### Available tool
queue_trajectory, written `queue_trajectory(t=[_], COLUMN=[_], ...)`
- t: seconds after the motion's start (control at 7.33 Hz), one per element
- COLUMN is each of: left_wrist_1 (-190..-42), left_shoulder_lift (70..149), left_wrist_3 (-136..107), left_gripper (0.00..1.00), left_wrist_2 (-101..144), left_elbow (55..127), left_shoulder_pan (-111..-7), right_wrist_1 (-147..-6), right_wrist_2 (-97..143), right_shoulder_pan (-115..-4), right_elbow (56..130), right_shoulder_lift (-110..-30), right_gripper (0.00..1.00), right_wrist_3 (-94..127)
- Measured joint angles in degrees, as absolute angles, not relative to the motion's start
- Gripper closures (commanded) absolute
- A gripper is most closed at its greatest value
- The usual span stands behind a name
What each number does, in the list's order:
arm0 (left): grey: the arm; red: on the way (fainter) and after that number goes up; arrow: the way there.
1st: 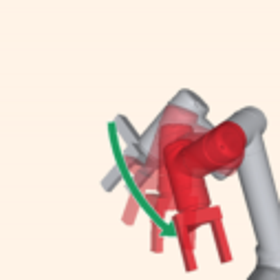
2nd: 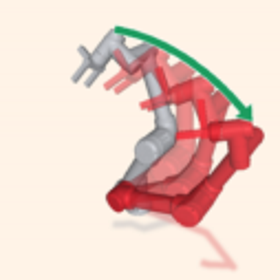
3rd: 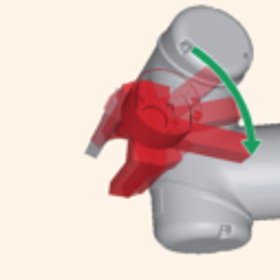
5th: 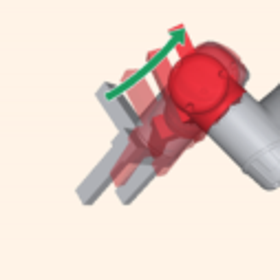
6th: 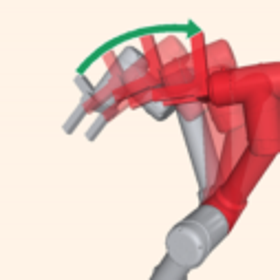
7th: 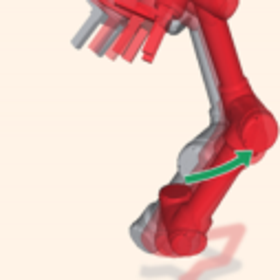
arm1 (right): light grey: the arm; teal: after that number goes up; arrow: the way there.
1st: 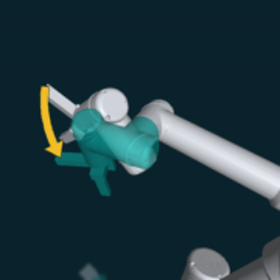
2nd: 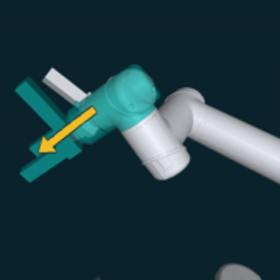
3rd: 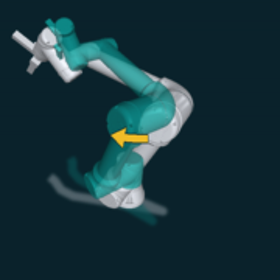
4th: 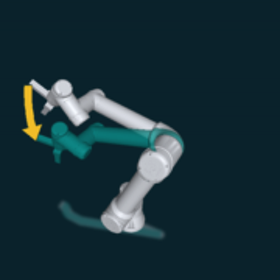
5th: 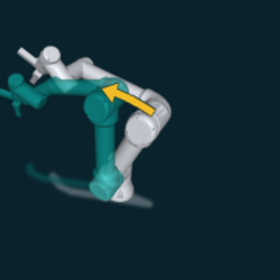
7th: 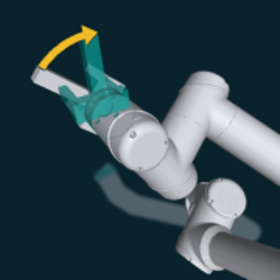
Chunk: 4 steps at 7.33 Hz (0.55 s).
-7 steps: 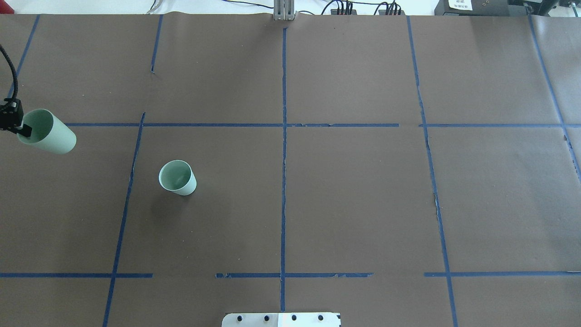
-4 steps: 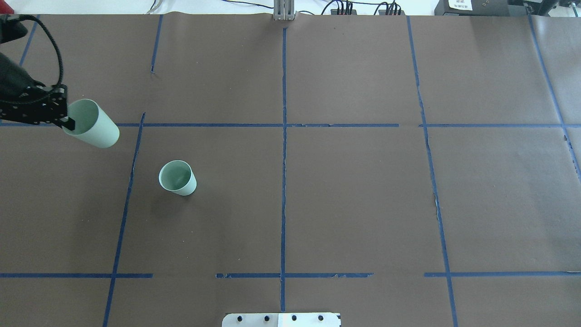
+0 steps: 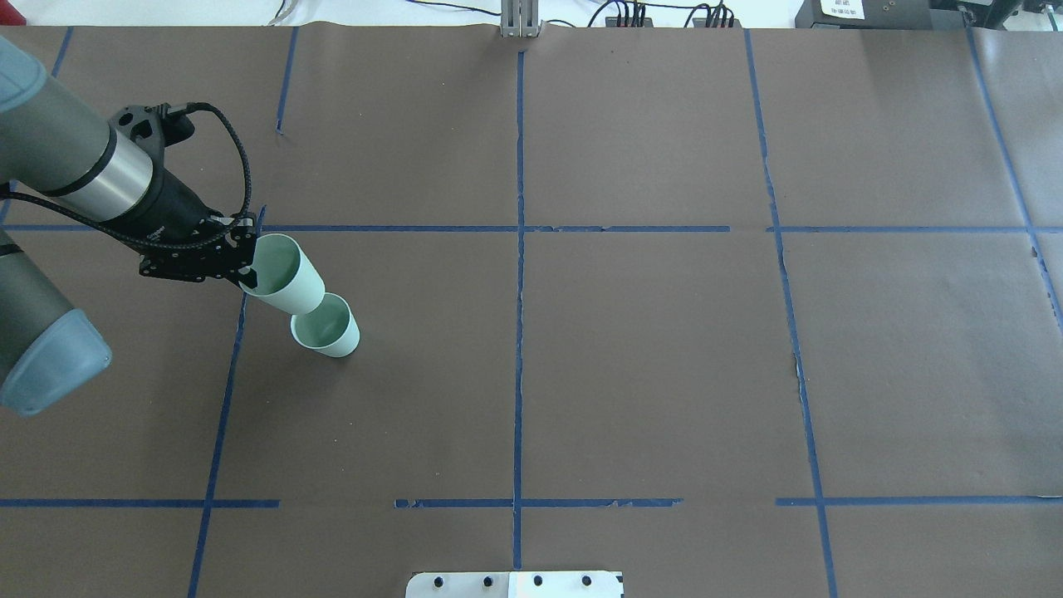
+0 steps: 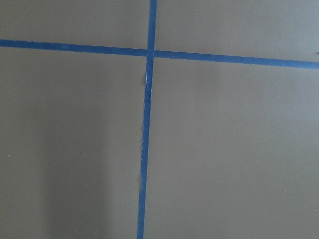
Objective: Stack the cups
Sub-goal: 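Carry the held cup with the left gripper over the other green cup, then lower the cup into the other cup and open the left gripper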
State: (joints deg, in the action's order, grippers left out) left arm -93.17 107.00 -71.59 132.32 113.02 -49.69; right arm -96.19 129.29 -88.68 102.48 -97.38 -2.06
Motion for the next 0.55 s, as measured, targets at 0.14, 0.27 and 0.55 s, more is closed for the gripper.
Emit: queue_trajectory(t=[0.14, 0.27, 0.55], left_wrist_1=[-94.88, -95.59, -95.93], left_shoulder_lift=[107.03, 107.05, 107.0], left_wrist_3=[-72.16, -72.29, -72.33], left_gripper=[1.0, 1.0, 1.0], left_wrist_2=[132.11, 132.05, 132.01], left_elbow=[111.54, 110.76, 110.33], left_shoulder_pan=[-49.2, -48.92, -48.15], right_wrist_1=[-96.2, -96.18, -96.19], right_wrist_2=[129.29, 129.29, 129.29], right_shoulder_pan=[-88.68, -88.68, -88.68], right_elbow=[102.48, 102.49, 102.5], right_shoulder_lift=[-97.38, -97.38, -97.38], right_gripper=[0.0, 0.0, 0.0], right_wrist_3=[-2.07, -2.05, -2.08])
